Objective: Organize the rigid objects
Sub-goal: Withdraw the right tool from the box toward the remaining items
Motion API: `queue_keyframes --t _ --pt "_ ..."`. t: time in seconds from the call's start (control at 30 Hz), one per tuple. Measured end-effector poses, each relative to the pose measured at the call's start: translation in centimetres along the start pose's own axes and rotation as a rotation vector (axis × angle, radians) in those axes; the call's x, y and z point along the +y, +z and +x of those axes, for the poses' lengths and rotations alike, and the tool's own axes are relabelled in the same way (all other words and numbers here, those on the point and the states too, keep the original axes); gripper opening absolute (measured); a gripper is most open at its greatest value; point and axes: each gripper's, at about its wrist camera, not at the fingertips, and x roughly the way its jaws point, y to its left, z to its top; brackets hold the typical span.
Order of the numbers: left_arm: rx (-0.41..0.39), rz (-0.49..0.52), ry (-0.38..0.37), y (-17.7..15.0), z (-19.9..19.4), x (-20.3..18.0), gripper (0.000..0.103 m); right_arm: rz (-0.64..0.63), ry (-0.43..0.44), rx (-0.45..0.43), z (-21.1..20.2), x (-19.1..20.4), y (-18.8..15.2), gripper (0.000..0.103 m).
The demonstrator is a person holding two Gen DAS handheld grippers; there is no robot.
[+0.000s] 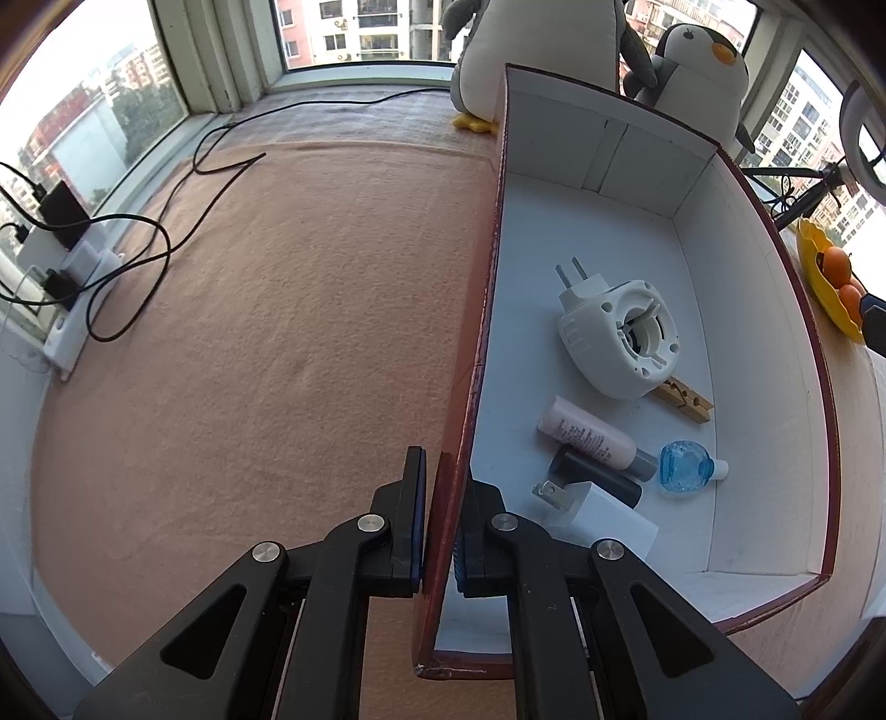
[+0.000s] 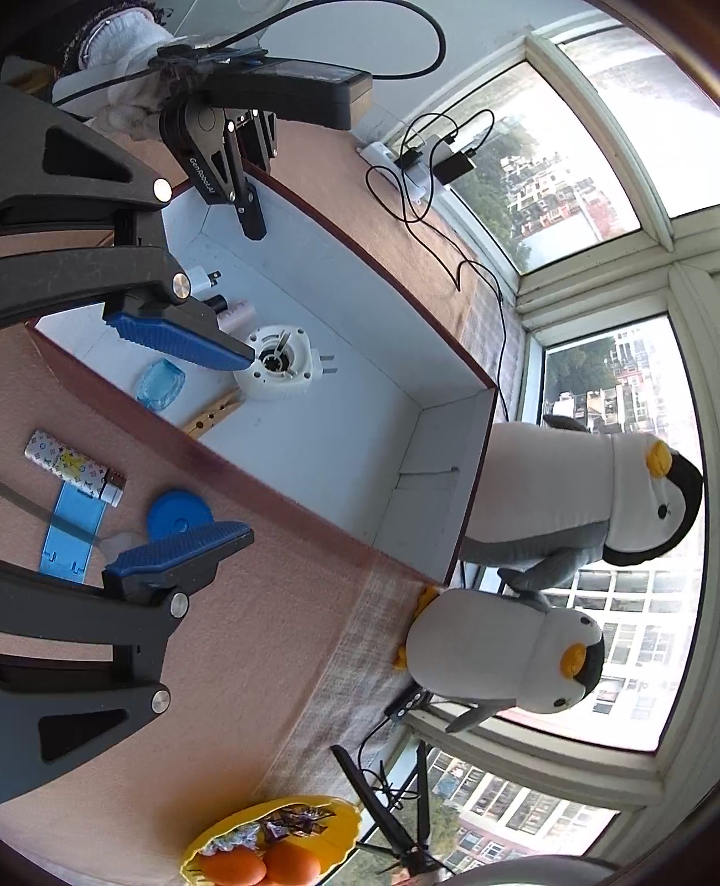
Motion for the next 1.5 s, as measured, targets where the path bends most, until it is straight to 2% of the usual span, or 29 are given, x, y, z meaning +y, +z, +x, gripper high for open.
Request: queue_keyframes --t 0.2,0.4,0.53,0.77,1.03,1.37,1.5 --pt "0.006 0.036 0.006 0.0 -0.1 -0.3 0.007 0.081 -0.057 0.031 0.6 -4.0 -2.0 0.053" --pt "0.013 0.071 0.014 0.1 -0.1 -0.5 0.007 0.150 -0.072 0.114 2.7 -6.8 -5.3 0.053" --pt "0.018 0.083 0.016 0.1 -0.1 -0.6 0.007 0.183 -0.066 0.154 3.7 -7.4 -7.5 0.053" --pt "0.023 0.113 0.020 0.2 0.1 -0.9 0.007 0.236 -0.070 0.158 3.8 -6.5 -10.9 0.053" --pt "0.030 0.138 0.011 0.4 0.2 -1.1 0.007 0.257 -0.057 0.189 4.0 -4.7 -13.6 0.039" --pt "0.043 0.192 0.003 0.7 0.5 -1.3 0.008 0.241 -0.117 0.229 5.7 -3.3 -13.7 0.031" --pt "0.045 0.198 -0.004 0.7 0.6 -1.4 0.008 0.224 -0.160 0.240 6.1 -3.0 -13.4 0.018"
